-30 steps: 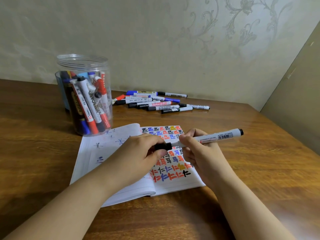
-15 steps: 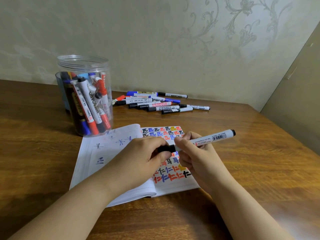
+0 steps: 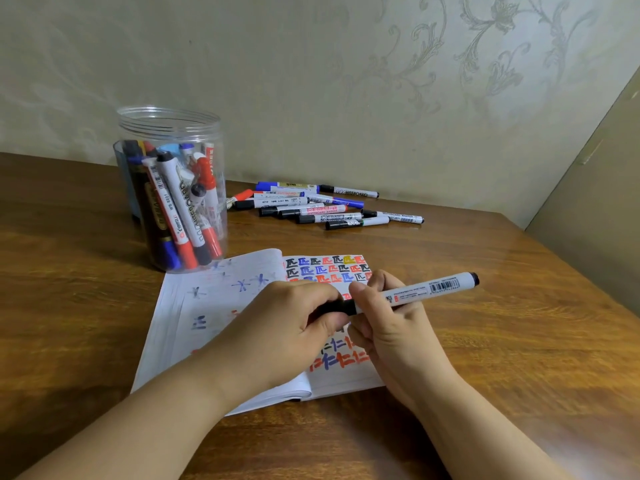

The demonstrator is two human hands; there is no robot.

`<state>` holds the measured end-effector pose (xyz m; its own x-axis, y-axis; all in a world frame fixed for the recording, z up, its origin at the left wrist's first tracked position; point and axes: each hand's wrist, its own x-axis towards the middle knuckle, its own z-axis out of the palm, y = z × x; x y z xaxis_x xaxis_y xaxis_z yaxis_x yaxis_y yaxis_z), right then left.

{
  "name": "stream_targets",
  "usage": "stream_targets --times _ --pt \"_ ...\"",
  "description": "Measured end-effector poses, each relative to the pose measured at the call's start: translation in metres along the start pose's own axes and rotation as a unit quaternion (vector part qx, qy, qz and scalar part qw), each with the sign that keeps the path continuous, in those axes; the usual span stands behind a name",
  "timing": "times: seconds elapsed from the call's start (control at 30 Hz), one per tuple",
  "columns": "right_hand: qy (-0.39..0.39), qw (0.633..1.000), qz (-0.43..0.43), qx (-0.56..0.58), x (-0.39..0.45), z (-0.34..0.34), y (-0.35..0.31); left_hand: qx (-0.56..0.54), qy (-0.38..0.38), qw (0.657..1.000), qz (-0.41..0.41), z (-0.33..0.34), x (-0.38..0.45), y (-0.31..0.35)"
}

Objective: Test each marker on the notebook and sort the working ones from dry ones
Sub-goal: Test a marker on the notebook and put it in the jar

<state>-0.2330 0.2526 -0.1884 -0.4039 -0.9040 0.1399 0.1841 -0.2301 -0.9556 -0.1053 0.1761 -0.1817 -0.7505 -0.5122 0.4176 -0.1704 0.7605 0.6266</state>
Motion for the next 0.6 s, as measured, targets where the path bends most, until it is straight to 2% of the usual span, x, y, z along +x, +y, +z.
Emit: stream_targets --times 0.1,0.23,0.3,0.43,0.5,0.6 --pt "0.0 1.0 0.007 -0.018 0.002 0.001 -0.007 -0.003 0.001 0.999 -0.04 -0.005 0.004 -0.001" --pt "0.091 0.996 0.01 -0.021 0.004 -0.002 -0.022 0.037 0.027 0.996 -0.082 -0.021 0.009 -0.007" --pt "0.112 0.993 0.004 -0.032 0.007 0.004 -0.03 0.072 0.022 0.993 -0.093 -0.033 0.013 -0.01" --pt "0.06 0.99 -0.059 -0.113 0.025 0.036 -0.047 0.104 0.057 0.988 -0.096 -0.063 0.012 -0.013" --pt "0.033 0.988 -0.096 -0.113 0.037 0.055 -0.057 0.116 0.088 0.983 -0.112 -0.081 0.003 -0.014" --pt "0.031 0.973 -0.171 -0.149 0.059 0.079 -0.076 0.138 0.132 0.973 -0.133 -0.109 -0.015 -0.022"
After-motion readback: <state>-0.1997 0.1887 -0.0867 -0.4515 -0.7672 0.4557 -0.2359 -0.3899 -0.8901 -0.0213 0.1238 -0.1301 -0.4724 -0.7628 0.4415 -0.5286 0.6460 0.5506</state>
